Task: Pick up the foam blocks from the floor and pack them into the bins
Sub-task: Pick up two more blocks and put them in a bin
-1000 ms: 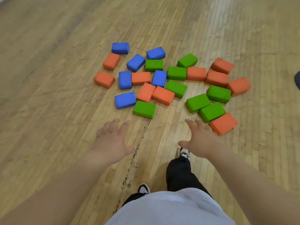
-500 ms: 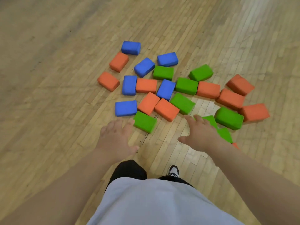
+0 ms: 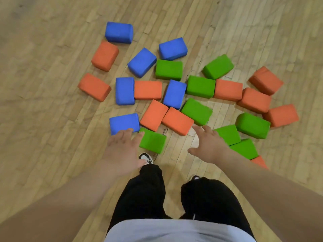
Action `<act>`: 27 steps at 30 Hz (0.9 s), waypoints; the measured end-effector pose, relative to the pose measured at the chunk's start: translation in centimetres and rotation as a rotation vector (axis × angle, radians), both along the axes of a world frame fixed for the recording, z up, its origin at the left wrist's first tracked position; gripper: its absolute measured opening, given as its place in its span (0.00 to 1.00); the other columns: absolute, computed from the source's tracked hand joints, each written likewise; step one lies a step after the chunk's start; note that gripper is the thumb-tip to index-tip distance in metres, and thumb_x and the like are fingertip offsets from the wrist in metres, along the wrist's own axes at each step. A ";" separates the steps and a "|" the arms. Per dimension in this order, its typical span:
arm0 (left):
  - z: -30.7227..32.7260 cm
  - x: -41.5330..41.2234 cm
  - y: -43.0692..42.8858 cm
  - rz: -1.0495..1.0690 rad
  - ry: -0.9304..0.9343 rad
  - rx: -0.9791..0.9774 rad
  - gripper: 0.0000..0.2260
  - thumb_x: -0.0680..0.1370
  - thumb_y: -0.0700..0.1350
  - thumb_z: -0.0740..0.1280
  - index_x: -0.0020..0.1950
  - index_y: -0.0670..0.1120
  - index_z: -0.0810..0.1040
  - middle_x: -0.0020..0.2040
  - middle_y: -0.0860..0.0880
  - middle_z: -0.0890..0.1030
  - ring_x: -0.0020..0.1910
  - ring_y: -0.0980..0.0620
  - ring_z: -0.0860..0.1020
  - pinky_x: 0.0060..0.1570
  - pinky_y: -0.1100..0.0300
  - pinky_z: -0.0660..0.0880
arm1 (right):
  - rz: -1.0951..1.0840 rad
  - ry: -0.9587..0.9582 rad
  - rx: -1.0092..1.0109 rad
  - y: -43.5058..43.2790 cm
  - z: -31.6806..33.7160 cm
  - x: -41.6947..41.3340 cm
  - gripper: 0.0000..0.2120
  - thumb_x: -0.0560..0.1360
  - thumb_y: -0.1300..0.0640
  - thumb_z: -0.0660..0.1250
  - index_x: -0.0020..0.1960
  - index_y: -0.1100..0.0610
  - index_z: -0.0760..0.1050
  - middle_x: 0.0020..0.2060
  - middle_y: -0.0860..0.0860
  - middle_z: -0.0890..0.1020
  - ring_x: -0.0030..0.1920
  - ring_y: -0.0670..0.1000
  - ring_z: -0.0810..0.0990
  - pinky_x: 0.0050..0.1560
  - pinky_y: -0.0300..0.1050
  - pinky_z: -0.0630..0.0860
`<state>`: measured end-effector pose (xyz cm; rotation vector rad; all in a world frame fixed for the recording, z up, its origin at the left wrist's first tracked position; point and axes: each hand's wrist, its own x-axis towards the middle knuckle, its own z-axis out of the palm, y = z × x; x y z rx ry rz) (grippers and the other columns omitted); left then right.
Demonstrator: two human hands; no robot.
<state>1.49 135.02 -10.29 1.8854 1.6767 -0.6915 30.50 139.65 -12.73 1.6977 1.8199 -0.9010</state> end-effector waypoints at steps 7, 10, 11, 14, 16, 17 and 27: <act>-21.7 -0.8 6.4 -0.056 -0.068 -0.084 0.47 0.72 0.71 0.68 0.82 0.56 0.48 0.80 0.44 0.56 0.78 0.41 0.57 0.74 0.44 0.61 | 0.086 -0.047 -0.100 9.3 -22.6 -1.1 0.49 0.71 0.36 0.71 0.83 0.47 0.49 0.77 0.59 0.62 0.74 0.64 0.64 0.72 0.62 0.68; -33.2 0.6 7.6 -0.058 -0.105 -0.126 0.48 0.72 0.72 0.67 0.82 0.57 0.45 0.81 0.43 0.54 0.80 0.41 0.54 0.76 0.43 0.58 | 0.193 -0.088 -0.123 12.2 -34.0 -1.1 0.51 0.71 0.34 0.72 0.83 0.46 0.46 0.78 0.59 0.58 0.76 0.64 0.61 0.72 0.62 0.67; -37.0 1.2 8.0 -0.057 -0.115 -0.131 0.48 0.72 0.72 0.67 0.82 0.57 0.45 0.81 0.43 0.54 0.80 0.41 0.54 0.76 0.43 0.58 | 0.236 -0.110 -0.117 13.0 -37.6 -1.0 0.51 0.72 0.33 0.71 0.83 0.45 0.45 0.79 0.59 0.57 0.76 0.65 0.60 0.72 0.62 0.67; -47.2 3.1 8.5 -0.036 -0.145 -0.139 0.50 0.71 0.70 0.70 0.82 0.56 0.44 0.81 0.43 0.56 0.79 0.40 0.55 0.77 0.42 0.58 | 0.342 -0.127 -0.048 15.5 -46.9 -1.2 0.52 0.70 0.33 0.72 0.82 0.43 0.44 0.80 0.60 0.55 0.77 0.65 0.58 0.73 0.63 0.66; -52.9 4.2 8.5 -0.031 -0.159 -0.145 0.51 0.71 0.69 0.71 0.82 0.56 0.41 0.80 0.43 0.56 0.79 0.40 0.55 0.77 0.41 0.58 | 0.375 -0.130 0.003 17.3 -51.9 -1.3 0.56 0.67 0.31 0.74 0.82 0.42 0.42 0.80 0.60 0.53 0.78 0.64 0.56 0.75 0.64 0.62; -55.4 4.6 8.3 -0.033 -0.160 -0.154 0.53 0.71 0.68 0.72 0.82 0.56 0.39 0.80 0.43 0.57 0.79 0.40 0.56 0.77 0.41 0.58 | 0.391 -0.141 0.017 18.0 -54.1 -1.4 0.59 0.65 0.30 0.75 0.82 0.42 0.41 0.81 0.60 0.53 0.79 0.64 0.54 0.77 0.64 0.59; -62.1 5.0 4.9 -0.208 0.067 -0.140 0.49 0.72 0.65 0.73 0.83 0.56 0.47 0.72 0.41 0.60 0.76 0.36 0.56 0.78 0.36 0.44 | 0.410 -0.054 0.163 16.8 -58.7 -0.7 0.66 0.59 0.35 0.82 0.82 0.42 0.41 0.71 0.62 0.64 0.73 0.67 0.64 0.76 0.64 0.59</act>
